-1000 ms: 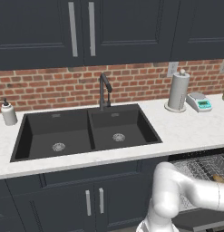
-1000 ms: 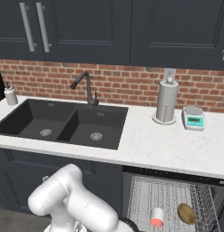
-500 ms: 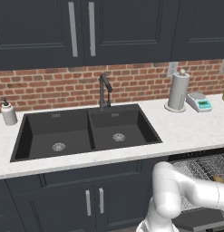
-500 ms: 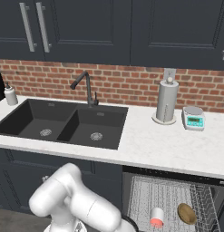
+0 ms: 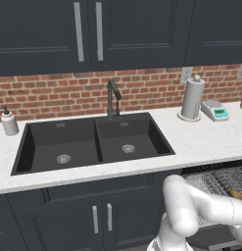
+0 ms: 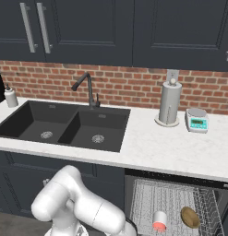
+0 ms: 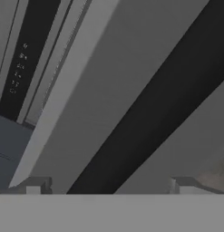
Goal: Pick up the cup and bowl from the counter, place them in the dishwasher, and close the dishwasher door.
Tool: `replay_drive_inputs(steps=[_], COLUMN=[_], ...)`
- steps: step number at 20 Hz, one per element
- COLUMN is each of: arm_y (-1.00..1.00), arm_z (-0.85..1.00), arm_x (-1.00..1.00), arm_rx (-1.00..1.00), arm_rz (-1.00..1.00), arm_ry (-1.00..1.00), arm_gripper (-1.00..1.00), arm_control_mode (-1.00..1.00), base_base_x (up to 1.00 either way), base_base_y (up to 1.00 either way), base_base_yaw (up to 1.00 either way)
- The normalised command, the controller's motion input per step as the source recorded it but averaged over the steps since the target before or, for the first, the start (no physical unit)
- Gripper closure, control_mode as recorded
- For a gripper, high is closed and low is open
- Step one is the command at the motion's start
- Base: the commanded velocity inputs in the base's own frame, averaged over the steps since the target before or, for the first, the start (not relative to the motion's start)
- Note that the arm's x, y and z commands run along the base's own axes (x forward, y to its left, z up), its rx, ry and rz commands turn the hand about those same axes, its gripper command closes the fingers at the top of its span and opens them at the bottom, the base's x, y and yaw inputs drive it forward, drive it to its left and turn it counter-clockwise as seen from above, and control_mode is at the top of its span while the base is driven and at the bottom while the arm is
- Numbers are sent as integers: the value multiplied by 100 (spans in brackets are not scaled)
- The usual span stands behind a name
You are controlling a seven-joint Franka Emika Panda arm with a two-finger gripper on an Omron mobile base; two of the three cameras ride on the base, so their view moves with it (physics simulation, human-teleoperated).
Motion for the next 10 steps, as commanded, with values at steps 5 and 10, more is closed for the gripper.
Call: replay_drive_inputs(steps=[5, 10], arm_y=[-60, -37], arm_z=[-56, -48], arm_x=[8, 0], arm_rx=[6, 4], arm_rz=[7, 1], arm_ry=[-16, -22], arm_gripper=[-100, -100], arm_control_mode=[-100, -100], base_base_x=[0, 0], base_base_y=[0, 0], base_base_yaw=[0, 0])
